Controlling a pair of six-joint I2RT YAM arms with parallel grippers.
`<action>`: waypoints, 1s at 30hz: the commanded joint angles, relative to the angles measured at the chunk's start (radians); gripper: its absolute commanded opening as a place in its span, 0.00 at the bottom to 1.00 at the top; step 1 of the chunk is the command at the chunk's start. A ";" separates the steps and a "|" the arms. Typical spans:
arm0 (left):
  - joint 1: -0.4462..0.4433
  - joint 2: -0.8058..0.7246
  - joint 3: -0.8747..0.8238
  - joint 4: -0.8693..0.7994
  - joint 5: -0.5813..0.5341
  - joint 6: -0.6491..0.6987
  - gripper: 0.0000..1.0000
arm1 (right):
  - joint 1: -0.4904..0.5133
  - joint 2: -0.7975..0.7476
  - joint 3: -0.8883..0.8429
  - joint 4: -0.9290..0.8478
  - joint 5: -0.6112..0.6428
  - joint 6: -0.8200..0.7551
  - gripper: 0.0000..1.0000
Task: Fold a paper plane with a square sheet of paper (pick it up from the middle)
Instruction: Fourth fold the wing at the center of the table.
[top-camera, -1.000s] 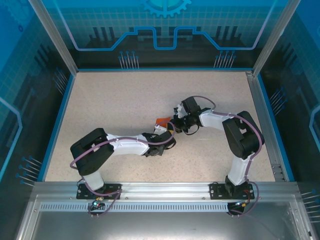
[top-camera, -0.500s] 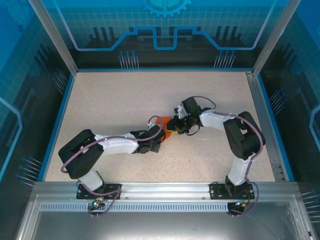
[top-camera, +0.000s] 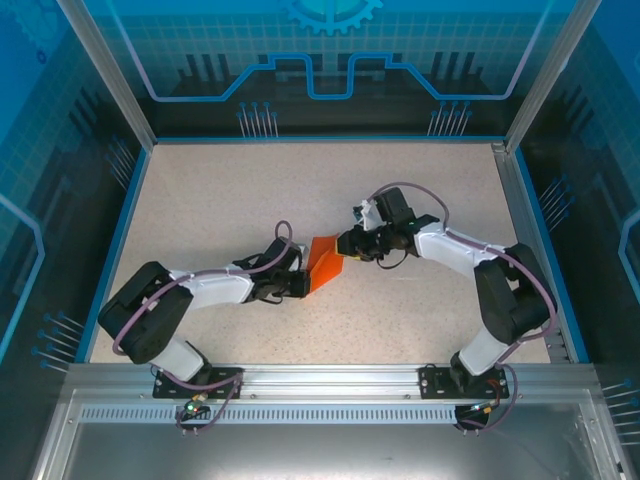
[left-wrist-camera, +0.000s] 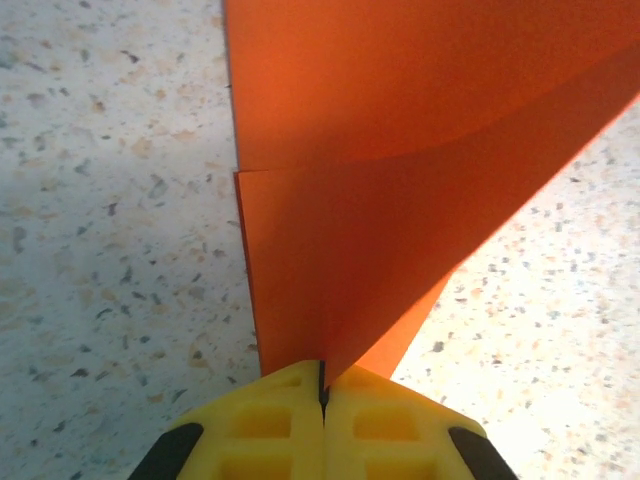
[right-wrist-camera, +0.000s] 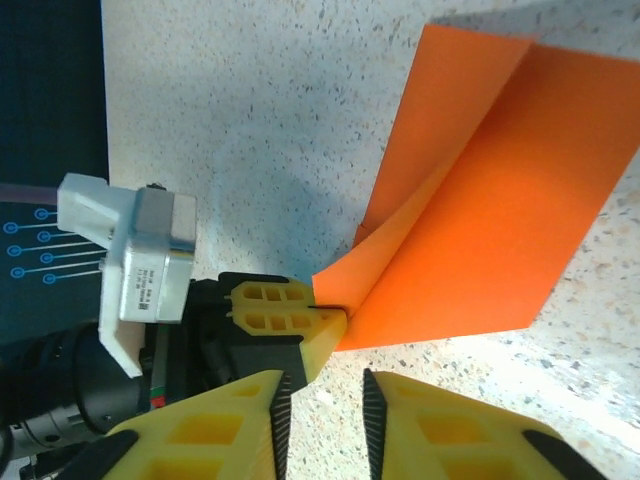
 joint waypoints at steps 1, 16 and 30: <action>0.033 0.013 -0.019 0.070 0.142 0.013 0.03 | 0.052 0.060 0.022 0.020 -0.024 0.005 0.22; 0.099 0.090 -0.044 0.147 0.273 -0.030 0.03 | 0.119 0.242 0.138 0.077 -0.010 0.062 0.13; 0.142 0.134 -0.054 0.165 0.330 -0.063 0.04 | 0.095 0.324 0.199 0.042 -0.010 0.038 0.12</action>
